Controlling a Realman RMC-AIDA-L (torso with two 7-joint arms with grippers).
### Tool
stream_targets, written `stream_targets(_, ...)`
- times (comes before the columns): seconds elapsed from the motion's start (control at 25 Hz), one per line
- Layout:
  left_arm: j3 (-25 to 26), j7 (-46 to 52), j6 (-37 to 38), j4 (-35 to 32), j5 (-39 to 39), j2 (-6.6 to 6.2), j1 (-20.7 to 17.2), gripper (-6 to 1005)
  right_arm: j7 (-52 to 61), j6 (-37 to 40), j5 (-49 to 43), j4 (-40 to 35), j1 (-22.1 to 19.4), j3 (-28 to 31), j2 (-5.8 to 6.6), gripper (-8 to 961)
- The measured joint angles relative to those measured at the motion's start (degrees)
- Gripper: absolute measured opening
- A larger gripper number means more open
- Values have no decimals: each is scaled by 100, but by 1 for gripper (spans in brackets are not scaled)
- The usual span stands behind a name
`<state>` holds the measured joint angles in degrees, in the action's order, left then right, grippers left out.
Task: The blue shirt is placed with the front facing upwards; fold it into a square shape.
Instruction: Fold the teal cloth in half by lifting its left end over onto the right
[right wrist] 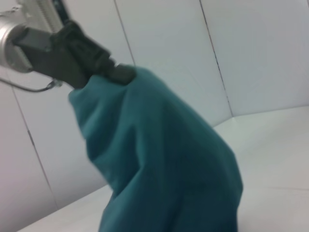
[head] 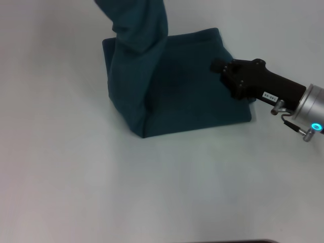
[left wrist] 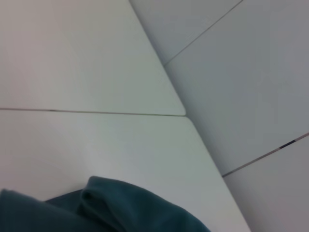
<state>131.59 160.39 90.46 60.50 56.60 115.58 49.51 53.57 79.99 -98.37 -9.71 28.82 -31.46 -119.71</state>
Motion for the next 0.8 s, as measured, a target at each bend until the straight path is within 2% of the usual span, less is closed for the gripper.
stream_targets(0.2, 19, -2, 157, 138, -32, -213, -304, 50, 404, -1, -51, -447, -110, -59, 8, 10)
stream_targets(0.24, 19, -2, 157, 138, -32, -213, -304, 50, 452, 4, -51, -522, -129, -61, 9, 11)
stream_targets(0.28, 175, 5, 336, 229, -98, -340, -451, 50, 501, 5, -53, -591, -148, -62, 9, 11)
stream_targets(0.64, 923, -207, 1153, 309, -700, -714, -800, 49, 579, -173, -59, -779, -161, -62, 19, 14)
stream_targets(0.8, 1333, -401, 1420, 277, -1090, -823, -916, 49, 581, -239, -60, -781, -140, -65, 18, 16)
